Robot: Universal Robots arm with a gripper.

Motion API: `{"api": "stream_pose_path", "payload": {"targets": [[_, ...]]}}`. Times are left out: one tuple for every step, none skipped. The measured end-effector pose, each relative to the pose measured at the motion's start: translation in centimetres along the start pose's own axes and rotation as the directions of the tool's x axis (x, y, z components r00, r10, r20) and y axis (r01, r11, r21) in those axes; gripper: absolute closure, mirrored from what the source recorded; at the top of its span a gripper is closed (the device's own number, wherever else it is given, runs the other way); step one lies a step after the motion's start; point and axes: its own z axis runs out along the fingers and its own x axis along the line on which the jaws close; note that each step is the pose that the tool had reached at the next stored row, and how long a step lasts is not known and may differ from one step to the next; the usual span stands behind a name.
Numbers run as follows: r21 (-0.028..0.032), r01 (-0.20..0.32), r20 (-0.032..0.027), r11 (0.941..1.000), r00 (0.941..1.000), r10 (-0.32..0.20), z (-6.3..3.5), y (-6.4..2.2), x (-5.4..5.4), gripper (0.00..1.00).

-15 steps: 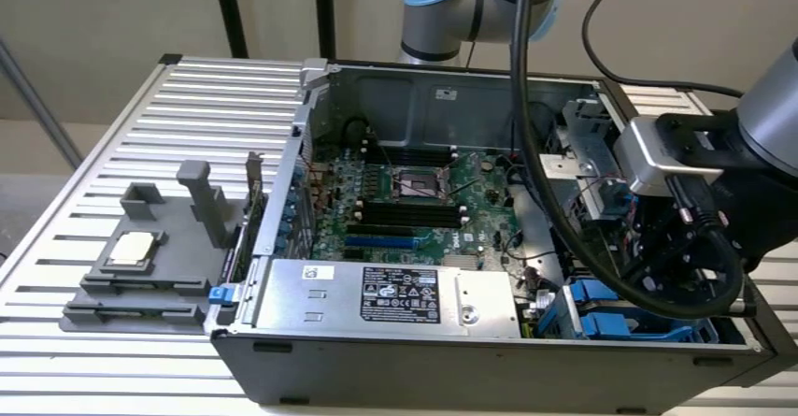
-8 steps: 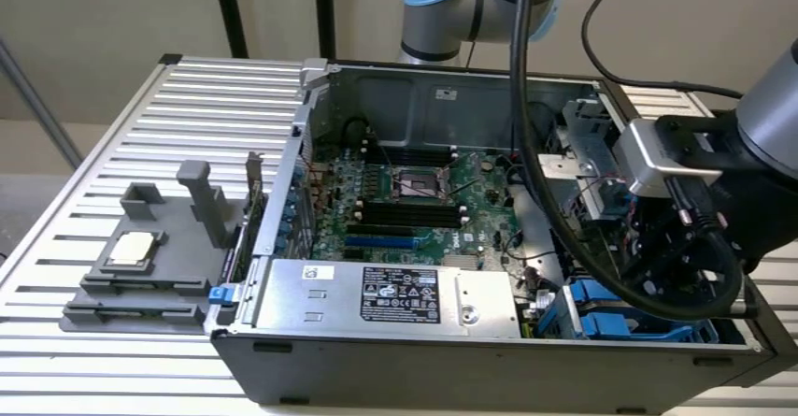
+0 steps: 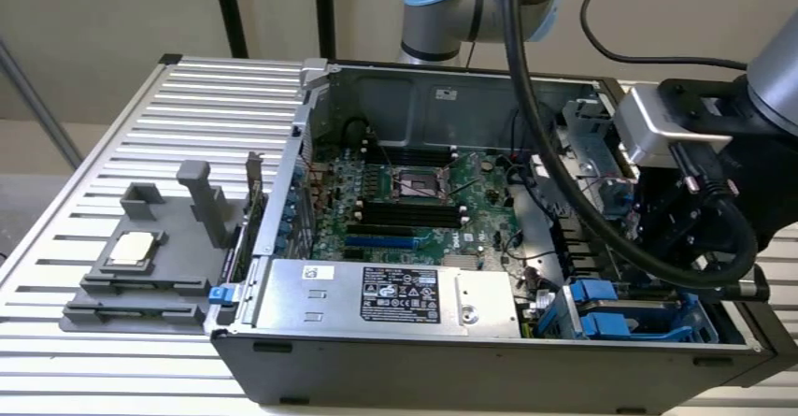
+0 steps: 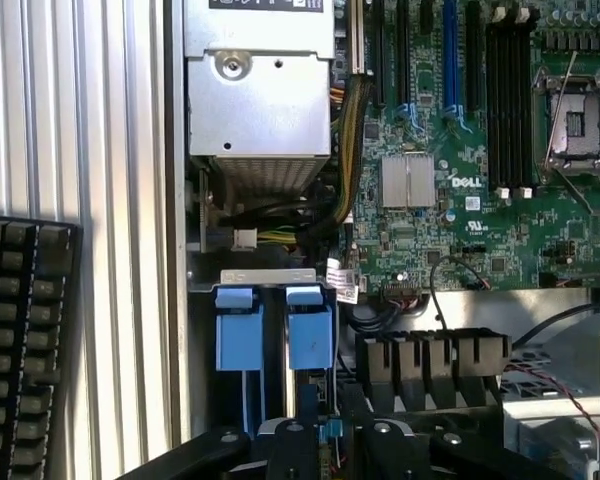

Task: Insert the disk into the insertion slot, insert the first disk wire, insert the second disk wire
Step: 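Insert the second disk wire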

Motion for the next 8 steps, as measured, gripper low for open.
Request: {"api": "stream_pose_path", "payload": {"targets": [[0.0012, 0.0, -0.0001, 1.0, 1.0, 0.0, -0.05, 0.28, 0.01, 0.75], [0.0018, 0.0, 0.0, 1.0, 1.0, 0.0, -0.06, 0.36, 0.02, 0.75], [0.0017, 0.0, 0.0008, 1.0, 1.0, 0.0, -0.07, 0.36, 0.02, 0.75], [0.0017, 0.0, 0.002, 1.0, 1.0, 0.0, -0.07, 0.36, 0.02, 0.75], [0.0016, 0.0, 0.003, 1.0, 1.0, 0.0, -0.08, 0.36, 0.02, 0.75], [0.0015, 0.001, 0.0042, 1.0, 1.0, -0.001, -0.07, 0.36, 0.01, 0.75], [0.0015, 0.001, 0.0053, 1.0, 1.0, -0.001, -0.08, 0.36, 0.01, 0.75], [0.0014, 0.001, 0.0063, 1.0, 1.0, -0.001, -0.08, 0.36, 0.02, 0.75]]}}
